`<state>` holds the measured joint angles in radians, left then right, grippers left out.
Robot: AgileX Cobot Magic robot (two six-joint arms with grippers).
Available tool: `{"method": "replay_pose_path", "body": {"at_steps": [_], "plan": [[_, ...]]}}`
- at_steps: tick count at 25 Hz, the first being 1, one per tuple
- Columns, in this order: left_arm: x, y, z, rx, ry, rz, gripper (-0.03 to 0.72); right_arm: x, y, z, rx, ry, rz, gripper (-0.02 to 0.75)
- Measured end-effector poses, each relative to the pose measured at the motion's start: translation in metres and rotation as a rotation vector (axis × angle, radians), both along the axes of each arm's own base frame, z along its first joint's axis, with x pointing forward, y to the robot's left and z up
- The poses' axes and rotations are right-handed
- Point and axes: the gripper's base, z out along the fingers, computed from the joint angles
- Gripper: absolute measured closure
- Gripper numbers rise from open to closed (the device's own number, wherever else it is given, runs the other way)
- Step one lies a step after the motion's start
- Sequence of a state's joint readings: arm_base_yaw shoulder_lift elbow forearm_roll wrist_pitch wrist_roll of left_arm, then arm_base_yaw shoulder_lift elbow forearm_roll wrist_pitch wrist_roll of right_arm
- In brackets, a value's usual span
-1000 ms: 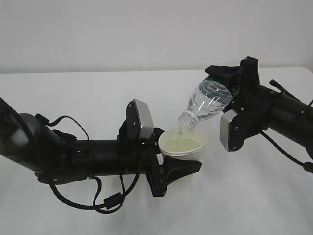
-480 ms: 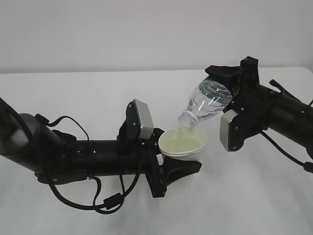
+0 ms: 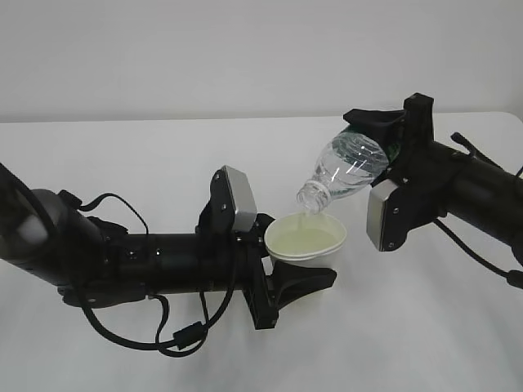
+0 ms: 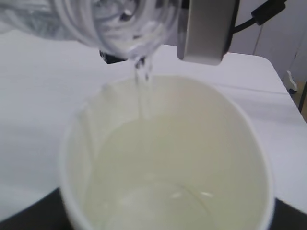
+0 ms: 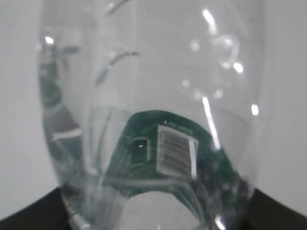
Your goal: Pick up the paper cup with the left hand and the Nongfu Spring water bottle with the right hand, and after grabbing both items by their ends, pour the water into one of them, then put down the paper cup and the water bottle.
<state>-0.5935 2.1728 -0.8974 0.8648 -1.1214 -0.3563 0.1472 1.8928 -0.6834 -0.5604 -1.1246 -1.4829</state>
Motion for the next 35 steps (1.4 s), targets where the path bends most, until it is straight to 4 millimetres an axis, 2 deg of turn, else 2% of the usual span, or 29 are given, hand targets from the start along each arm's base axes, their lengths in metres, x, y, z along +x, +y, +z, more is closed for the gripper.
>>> {"method": "replay_pose_path", "body": {"at_steps": [35], "plan": [[0.0012,0.0002,0.0004,-0.005,0.003,0.015,0.253,-0.0006,0.0008,-0.0002,0.198,0.155,-0.004,0.328]]}}
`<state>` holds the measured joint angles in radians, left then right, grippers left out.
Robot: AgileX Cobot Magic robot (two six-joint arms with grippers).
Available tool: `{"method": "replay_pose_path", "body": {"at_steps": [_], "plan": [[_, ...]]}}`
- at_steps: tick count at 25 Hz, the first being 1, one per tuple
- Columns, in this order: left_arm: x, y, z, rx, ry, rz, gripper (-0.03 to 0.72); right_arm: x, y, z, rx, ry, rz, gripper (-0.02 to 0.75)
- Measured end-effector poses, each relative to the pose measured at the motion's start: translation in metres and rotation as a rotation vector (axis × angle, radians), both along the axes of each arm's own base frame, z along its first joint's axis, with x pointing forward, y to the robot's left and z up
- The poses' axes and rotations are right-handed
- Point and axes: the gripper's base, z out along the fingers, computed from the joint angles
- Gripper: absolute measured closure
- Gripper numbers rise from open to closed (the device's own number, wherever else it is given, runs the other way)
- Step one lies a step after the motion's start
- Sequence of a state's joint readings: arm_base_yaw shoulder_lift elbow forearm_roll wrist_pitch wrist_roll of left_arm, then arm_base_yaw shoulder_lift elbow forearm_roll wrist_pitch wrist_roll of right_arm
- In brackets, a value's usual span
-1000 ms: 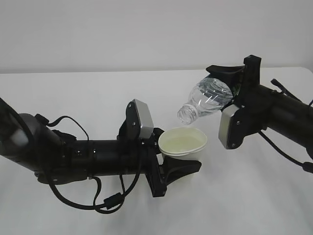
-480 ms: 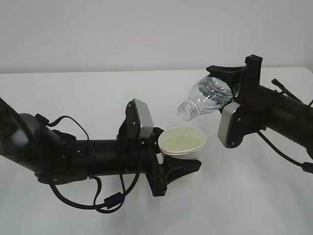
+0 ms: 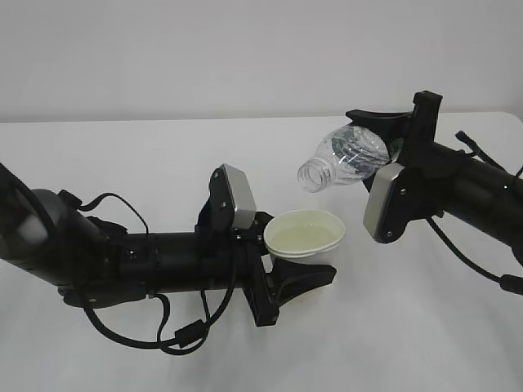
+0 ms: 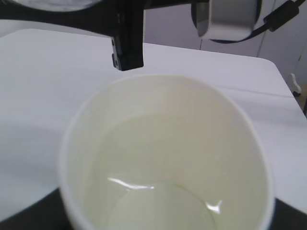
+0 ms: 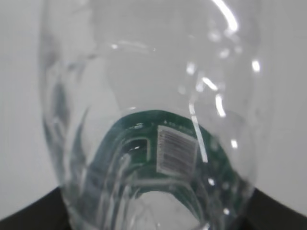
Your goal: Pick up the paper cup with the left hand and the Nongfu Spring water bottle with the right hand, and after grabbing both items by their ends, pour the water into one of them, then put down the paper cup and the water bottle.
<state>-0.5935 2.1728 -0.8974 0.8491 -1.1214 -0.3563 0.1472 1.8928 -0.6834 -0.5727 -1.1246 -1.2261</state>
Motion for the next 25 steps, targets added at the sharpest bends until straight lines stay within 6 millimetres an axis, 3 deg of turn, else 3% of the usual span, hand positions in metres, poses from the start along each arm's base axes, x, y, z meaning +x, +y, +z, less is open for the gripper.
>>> {"method": "replay_pose_path", "body": {"at_steps": [25], "plan": [[0.0012,0.0002,0.0003,-0.005,0.003,0.014,0.253,0.0012,-0.0015,0.0006,0.193,0.138,-0.034,0.328]]}}
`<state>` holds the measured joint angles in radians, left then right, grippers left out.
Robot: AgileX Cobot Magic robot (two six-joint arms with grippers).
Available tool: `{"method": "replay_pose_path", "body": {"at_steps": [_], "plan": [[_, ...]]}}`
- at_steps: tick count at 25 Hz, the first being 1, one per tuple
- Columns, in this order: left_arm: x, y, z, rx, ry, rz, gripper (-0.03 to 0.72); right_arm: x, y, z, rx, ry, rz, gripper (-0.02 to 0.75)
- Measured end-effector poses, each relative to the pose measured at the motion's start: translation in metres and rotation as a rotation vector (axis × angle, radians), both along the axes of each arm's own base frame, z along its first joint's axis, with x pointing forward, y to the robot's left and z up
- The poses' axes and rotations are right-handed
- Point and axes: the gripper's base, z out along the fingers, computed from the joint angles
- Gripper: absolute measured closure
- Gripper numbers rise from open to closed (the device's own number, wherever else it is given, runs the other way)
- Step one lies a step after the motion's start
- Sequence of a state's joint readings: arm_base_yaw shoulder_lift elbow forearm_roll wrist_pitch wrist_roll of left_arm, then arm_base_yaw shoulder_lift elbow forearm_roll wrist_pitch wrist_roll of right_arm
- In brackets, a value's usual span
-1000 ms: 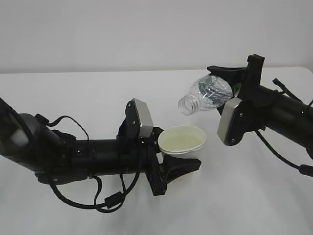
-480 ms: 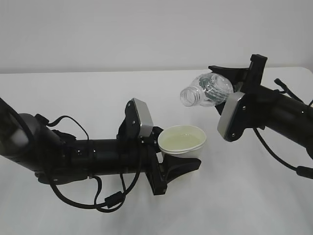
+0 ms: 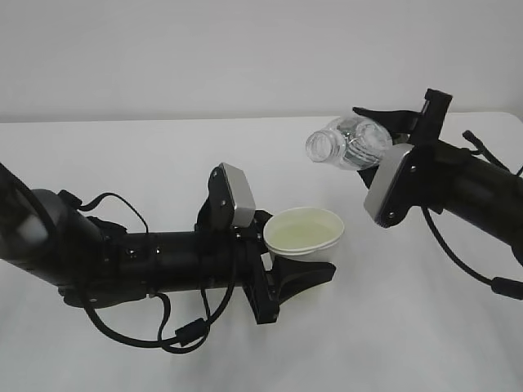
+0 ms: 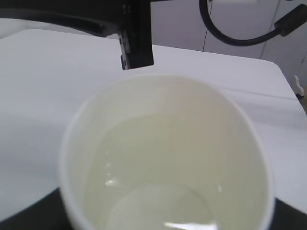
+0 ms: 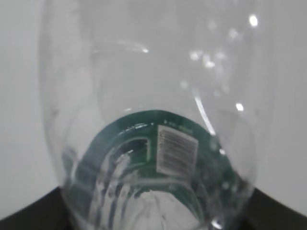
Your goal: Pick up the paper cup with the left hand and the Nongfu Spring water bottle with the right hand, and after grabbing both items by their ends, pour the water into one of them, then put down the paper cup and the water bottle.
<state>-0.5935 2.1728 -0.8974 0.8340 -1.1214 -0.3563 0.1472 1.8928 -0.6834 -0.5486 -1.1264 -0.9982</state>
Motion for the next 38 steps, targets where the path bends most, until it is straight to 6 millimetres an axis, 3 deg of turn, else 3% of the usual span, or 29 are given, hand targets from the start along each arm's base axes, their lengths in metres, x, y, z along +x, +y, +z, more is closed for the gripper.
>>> {"method": "replay_pose_path", "body": {"at_steps": [38], "plan": [[0.0004,0.0001,0.0001,-0.002,0.001,0.005,0.253,0.0019,-0.0026,0.0007,0.335,0.229,-0.055,0.329]]}}
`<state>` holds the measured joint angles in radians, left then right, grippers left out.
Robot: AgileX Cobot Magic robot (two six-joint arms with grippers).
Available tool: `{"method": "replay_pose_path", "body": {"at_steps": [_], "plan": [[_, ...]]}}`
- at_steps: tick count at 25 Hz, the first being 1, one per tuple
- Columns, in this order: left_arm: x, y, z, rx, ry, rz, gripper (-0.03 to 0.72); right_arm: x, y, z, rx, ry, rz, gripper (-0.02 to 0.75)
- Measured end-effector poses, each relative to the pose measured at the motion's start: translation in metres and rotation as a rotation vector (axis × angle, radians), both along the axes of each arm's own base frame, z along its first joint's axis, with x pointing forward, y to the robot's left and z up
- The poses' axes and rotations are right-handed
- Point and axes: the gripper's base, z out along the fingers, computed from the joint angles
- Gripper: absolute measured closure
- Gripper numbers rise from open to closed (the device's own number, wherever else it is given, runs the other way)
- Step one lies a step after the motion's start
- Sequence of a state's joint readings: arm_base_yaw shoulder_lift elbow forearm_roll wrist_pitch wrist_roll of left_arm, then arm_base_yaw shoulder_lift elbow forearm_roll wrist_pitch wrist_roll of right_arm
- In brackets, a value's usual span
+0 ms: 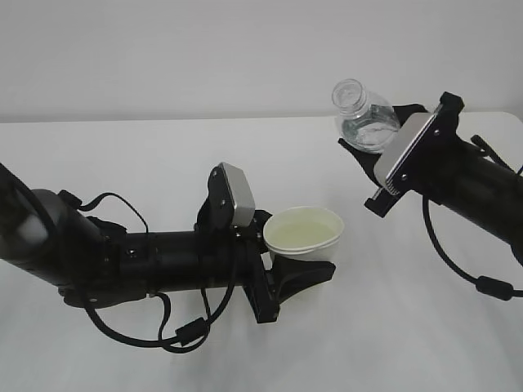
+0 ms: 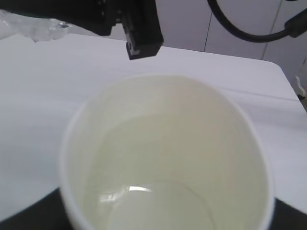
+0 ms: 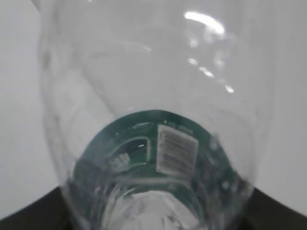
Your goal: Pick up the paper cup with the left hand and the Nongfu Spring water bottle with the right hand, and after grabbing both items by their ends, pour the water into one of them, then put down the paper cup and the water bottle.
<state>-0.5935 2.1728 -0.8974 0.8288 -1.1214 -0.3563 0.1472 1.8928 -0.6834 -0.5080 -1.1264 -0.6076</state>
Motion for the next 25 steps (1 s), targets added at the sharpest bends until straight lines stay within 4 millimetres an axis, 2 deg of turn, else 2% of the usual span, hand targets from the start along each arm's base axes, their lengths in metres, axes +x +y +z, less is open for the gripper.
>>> {"method": "replay_pose_path", "body": {"at_steps": [25], "plan": [[0.0002,0.0000,0.0001,-0.001,0.000,0.002,0.253,0.0029,-0.0044,0.0011,0.306,0.183,-0.072,0.329]]}}
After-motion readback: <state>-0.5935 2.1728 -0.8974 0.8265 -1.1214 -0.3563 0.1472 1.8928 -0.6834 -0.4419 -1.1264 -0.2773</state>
